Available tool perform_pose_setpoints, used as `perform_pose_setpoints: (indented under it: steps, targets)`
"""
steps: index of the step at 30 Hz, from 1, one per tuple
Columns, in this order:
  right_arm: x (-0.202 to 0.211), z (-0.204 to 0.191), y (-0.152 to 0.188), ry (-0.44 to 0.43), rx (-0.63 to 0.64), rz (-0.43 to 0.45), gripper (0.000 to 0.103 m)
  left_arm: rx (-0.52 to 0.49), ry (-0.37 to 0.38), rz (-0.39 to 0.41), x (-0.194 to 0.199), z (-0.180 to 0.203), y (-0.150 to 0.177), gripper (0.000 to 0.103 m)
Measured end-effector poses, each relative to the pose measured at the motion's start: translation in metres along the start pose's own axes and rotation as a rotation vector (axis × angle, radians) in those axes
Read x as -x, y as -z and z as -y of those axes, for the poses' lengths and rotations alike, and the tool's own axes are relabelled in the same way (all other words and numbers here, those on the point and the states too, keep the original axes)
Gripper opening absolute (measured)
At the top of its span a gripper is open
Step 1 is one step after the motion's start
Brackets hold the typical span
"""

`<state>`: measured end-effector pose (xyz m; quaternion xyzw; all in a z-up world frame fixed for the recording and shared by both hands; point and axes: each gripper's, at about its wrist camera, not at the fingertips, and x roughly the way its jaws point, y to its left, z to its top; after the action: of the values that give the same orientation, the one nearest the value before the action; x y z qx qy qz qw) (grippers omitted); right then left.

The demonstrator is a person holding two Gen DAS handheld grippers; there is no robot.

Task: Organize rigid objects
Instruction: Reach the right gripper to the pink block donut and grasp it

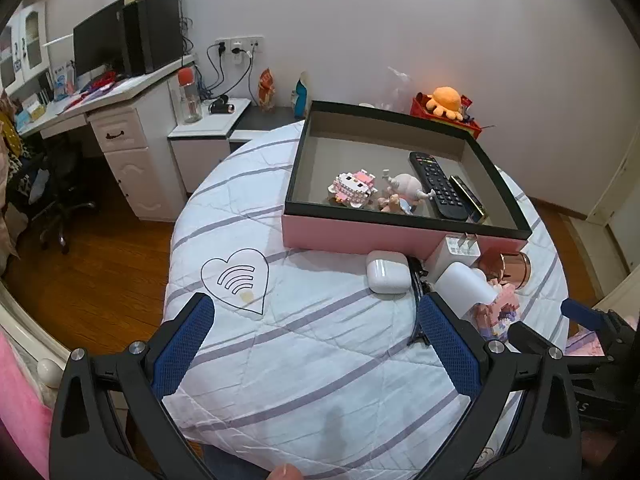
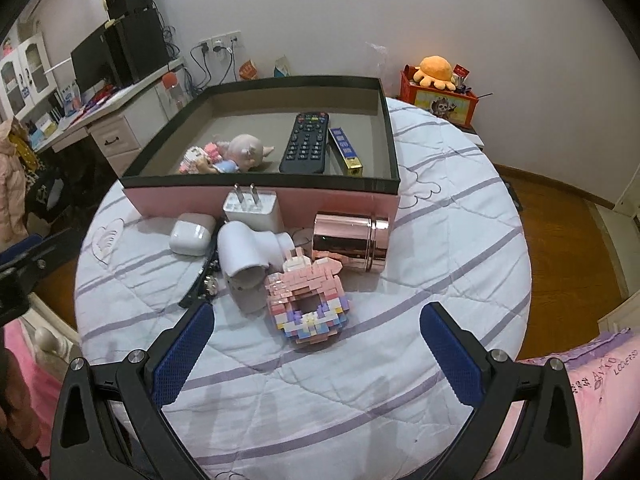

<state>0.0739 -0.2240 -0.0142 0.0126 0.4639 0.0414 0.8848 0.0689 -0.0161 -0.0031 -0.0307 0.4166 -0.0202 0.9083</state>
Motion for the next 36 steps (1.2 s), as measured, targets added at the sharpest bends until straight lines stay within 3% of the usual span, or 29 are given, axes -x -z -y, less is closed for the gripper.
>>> perform_pose_setpoints:
  steps: [14, 22, 36]
  targets:
    - [-0.047, 0.002, 0.001, 0.058, 0.037, -0.075, 0.101, 0.004, -0.002, -0.046, -0.022, -0.001, -0.002, 0.103]
    - [-0.056, -0.008, 0.002, 0.019, 0.075, -0.081, 0.058, 0.002, -0.004, -0.059, -0.030, -0.001, -0.003, 0.103]
    - [-0.013, 0.005, -0.010, -0.068, 0.029, -0.021, 0.057, -0.010, 0.002, -0.036, -0.027, 0.003, -0.012, 0.103]
